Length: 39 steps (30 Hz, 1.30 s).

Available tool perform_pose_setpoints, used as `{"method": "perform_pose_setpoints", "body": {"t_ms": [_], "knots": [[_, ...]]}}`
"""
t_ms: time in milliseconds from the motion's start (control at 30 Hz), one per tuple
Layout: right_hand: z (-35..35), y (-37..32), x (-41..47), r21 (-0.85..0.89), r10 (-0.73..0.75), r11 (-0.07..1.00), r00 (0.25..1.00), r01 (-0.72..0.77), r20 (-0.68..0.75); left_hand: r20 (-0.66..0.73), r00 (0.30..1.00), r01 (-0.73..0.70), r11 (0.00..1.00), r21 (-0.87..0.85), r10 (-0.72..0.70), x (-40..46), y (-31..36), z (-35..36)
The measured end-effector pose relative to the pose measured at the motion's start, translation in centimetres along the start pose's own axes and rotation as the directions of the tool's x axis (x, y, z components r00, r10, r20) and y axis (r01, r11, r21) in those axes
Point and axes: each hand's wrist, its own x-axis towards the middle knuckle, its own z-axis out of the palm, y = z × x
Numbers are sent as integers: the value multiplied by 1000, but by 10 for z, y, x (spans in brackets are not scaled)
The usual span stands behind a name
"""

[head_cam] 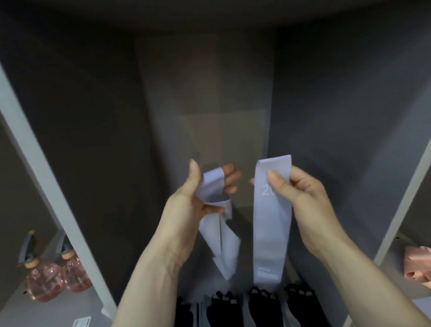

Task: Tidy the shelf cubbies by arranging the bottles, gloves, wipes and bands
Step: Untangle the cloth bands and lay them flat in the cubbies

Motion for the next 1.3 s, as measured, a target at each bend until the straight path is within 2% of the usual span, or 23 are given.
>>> {"method": "perform_pose_setpoints", "body": {"t_ms": [67,200,300,367,433,533,667,833,967,1033,1133,1300], "knots": [[-2,1,-2,26,6,1000,999,-7,32,9,1000,-6,999,-41,7,-1,2,-1],[-1,5,-8,23,-8,1000,962,1,272,85,996,46,987,-156,-33,-4,4,1],[-1,10,-10,6,-39,999,948,39,316,113,990,122,941,-315,-90,-1,2,-1],[2,13,-13,-46,-55,996,926,78,373,139,981,177,906,-383,-133,-1,2,1],[9,18,-18,-164,-95,970,902,179,421,133,978,197,907,-371,-158,-1,2,4],[20,24,-19,-311,-148,912,922,267,357,142,973,221,921,-321,-184,-1,0,9],[24,24,-15,-218,-99,964,968,150,229,274,938,263,952,-159,-213,-4,1,7],[20,18,-13,51,20,998,971,-34,240,171,966,191,981,31,-193,-1,-5,-4],[18,17,-12,126,17,991,975,-46,221,20,982,181,965,190,-188,-3,-7,-5],[19,16,-12,169,16,984,975,-55,222,-23,984,179,968,173,-177,-1,-7,-5],[19,15,-11,234,27,969,981,-73,191,-32,984,176,984,34,-175,-1,-5,-5],[18,14,-9,203,19,978,985,-54,169,-8,1000,10,998,-61,-11,-3,-10,-7]]}}
